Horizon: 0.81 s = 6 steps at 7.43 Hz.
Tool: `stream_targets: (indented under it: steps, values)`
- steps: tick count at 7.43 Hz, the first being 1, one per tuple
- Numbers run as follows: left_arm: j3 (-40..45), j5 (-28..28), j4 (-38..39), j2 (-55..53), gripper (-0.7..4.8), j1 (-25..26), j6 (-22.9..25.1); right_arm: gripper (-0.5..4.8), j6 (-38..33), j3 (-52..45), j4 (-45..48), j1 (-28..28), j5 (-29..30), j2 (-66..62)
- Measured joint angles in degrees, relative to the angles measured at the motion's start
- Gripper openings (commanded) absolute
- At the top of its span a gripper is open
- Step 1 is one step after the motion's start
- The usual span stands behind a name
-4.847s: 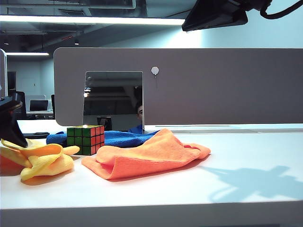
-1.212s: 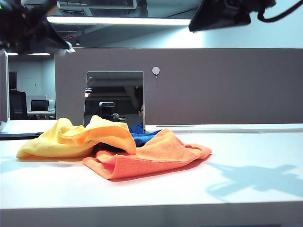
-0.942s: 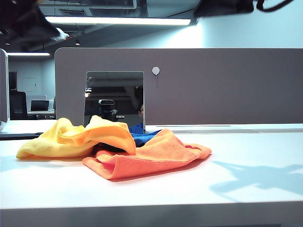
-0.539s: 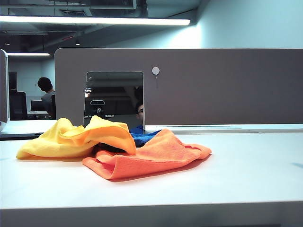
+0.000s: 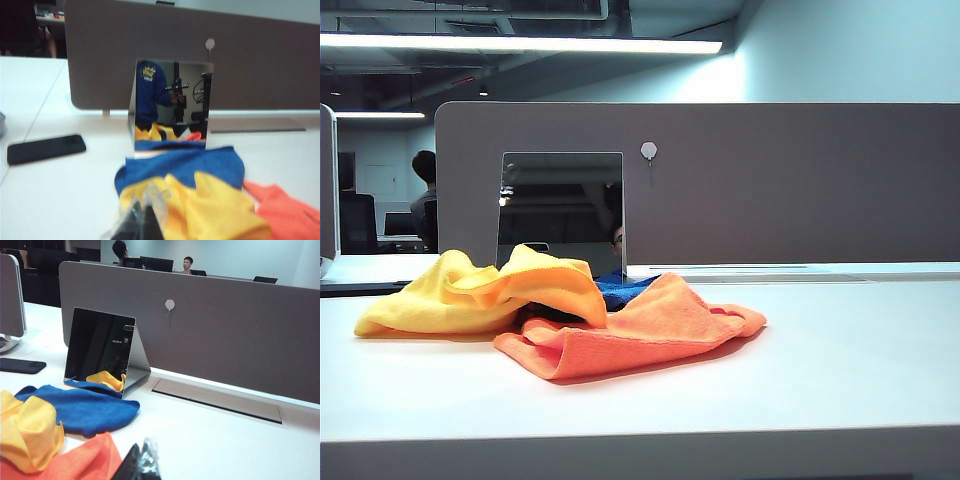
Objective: Pick up a rag that is the same color as the top surface of the Rubik's Cube and cover the cube with it.
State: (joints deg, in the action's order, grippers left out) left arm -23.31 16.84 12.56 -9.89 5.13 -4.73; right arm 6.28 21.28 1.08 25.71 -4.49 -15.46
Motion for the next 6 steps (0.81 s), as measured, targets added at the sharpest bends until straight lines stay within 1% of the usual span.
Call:
stream_targets:
  steps: [1,2,3,4,5,6]
  values:
    - [0.7,-0.1,5.1,4.0,-0.06,0.0,0.0,-0.06,0.0,-2.8,-0.1,0.0,0.0,3.5]
    - [1.3,-0.2,7.9,7.5,-0.06,0.0,0.0,-0.05,-0.1,-5.9,-0.3,0.0,0.0,7.3]
    - [2.7,0.4,12.9,9.7,-0.06,-0.1,0.0,-0.05,-5.0,-14.2,1.4,-0.2,-2.0,15.3]
    - [3.2,0.4,12.7,9.7,-0.06,-0.1,0.0,-0.05,-4.9,-15.6,1.5,-0.3,-3.3,15.3]
    - [4.7,0.4,12.5,9.7,-0.06,-0.1,-1.3,-0.05,-5.0,-17.7,2.1,-0.4,-4.7,15.3]
    - [6.1,0.4,12.5,9.7,-0.06,-0.1,-3.4,-0.05,-5.0,-20.2,3.5,-0.4,-4.9,15.3]
